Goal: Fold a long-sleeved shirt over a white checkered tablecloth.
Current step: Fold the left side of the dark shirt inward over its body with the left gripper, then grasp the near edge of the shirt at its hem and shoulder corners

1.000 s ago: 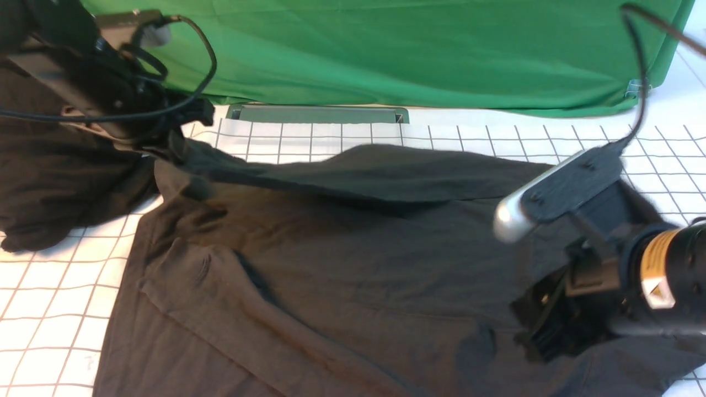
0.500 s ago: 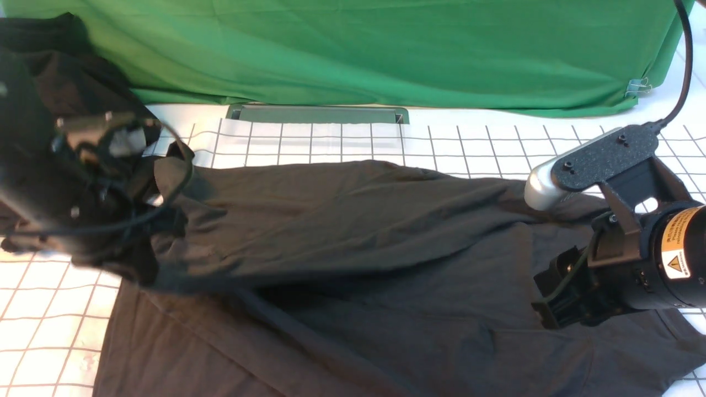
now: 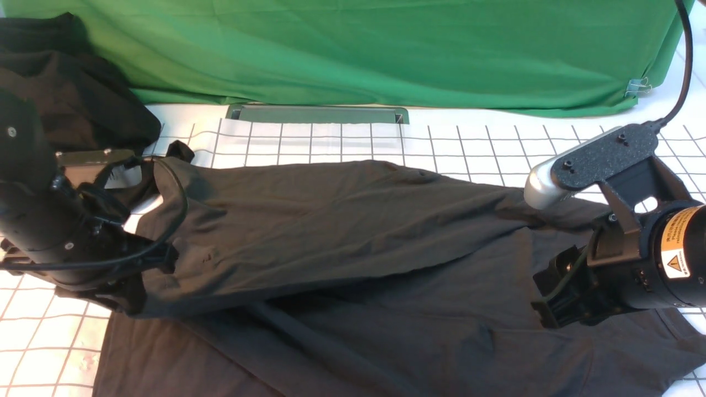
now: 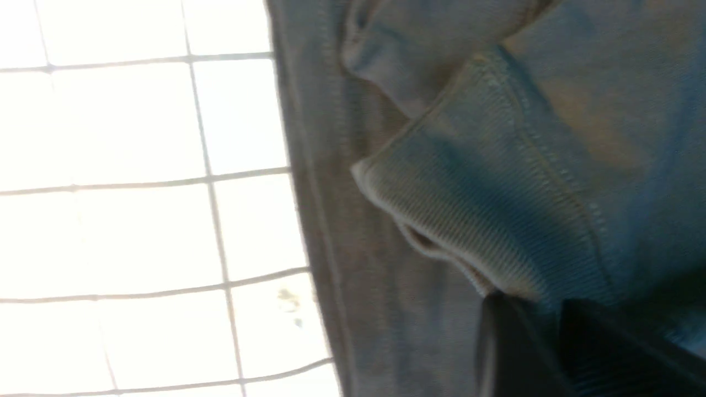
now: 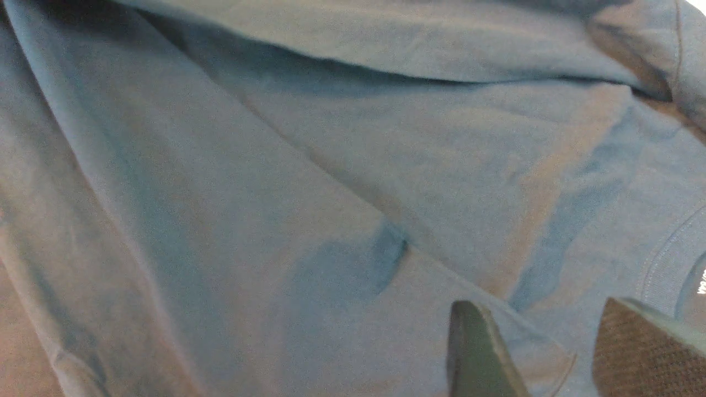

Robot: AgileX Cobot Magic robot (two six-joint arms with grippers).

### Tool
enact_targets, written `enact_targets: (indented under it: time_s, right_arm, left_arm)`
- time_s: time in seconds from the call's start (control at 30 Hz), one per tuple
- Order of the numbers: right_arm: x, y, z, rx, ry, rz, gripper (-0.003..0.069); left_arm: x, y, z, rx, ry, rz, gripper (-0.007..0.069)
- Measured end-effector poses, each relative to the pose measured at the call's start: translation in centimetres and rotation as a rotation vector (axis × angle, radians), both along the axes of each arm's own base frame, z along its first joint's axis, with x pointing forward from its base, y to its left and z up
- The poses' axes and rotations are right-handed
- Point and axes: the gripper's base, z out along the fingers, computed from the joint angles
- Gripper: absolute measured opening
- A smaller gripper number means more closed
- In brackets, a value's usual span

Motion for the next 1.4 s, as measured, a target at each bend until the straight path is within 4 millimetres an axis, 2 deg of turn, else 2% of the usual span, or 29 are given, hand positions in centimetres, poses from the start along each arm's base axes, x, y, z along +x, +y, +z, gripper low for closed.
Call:
enact_targets:
  time_s: [0.03,0.13,0.17,0.23,0.3,0.37,0.5,0.6,0.73,0.87,0.9,0.93,1.0,1.03,1.07,1.23,1.4]
  right_arm:
    - [0.0,0.0,0.0,0.000,0.000,0.000,0.0295]
    - [0.0,0.0,0.0,0.000,0.000,0.000,0.0295]
    - [0.0,0.0,0.0,0.000,0.000,0.000,0.0295]
    - [0.0,0.0,0.0,0.001,-0.001,0.000,0.0295]
    - [0.0,0.0,0.0,0.001,-0.001,0.000,0.0295]
    - [0.0,0.0,0.0,0.002,-0.002,0.001,0.0295]
    - [0.0,0.0,0.0,0.002,-0.003,0.001,0.0295]
    - [0.0,0.0,0.0,0.004,-0.004,0.001,0.0295]
    - [0.0,0.0,0.0,0.004,-0.004,0.001,0.0295]
    - [0.0,0.0,0.0,0.006,-0.003,-0.001,0.0295]
    - [0.0,0.0,0.0,0.006,-0.003,-0.001,0.0295]
    - [0.0,0.0,0.0,0.006,-0.003,-0.001,0.0295]
    - [0.0,0.0,0.0,0.001,0.002,-0.003,0.0295]
    - [0.0,0.0,0.0,0.001,0.002,-0.003,0.0295]
    - [-0.1,-0.1,-0.1,-0.008,0.012,-0.006,0.0295]
    - [-0.3,-0.3,-0.3,-0.032,0.039,-0.014,0.0295]
    - [-0.3,-0.4,-0.3,-0.040,0.049,-0.017,0.0295]
  left_arm:
    - [0.0,0.0,0.0,0.000,0.001,0.000,0.0190]
    - [-0.2,0.2,0.1,0.026,0.023,-0.033,0.0354]
    - [-0.2,0.2,0.2,0.030,0.031,-0.040,0.0372]
    - [-0.1,0.4,0.9,0.052,0.048,-0.038,0.0444]
    - [0.6,0.7,2.7,0.085,0.014,0.008,0.0519]
    - [1.4,1.0,4.1,0.111,-0.049,0.040,0.0541]
    - [3.8,1.2,6.6,0.129,-0.307,0.057,0.0544]
    - [5.1,1.0,6.9,0.119,-0.428,0.042,0.0524]
    - [7.8,0.8,5.1,0.129,-0.512,0.025,0.0489]
    - [11.1,0.6,0.9,0.137,-0.479,0.035,0.0476]
    - [11.3,0.6,0.8,0.137,-0.479,0.036,0.0475]
    - [12.3,0.5,-0.7,0.138,-0.457,0.035,0.0475]
    - [14.0,0.3,-2.3,0.138,-0.434,0.038,0.0475]
    - [14.2,0.3,-2.8,0.139,-0.422,0.039,0.0475]
    - [15.3,0.3,-3.9,0.140,-0.401,0.052,0.0475]
    - [17.5,0.5,-6.0,0.131,-0.357,0.114,0.0475]
    - [18.6,0.5,-6.9,0.120,-0.366,0.124,0.0461]
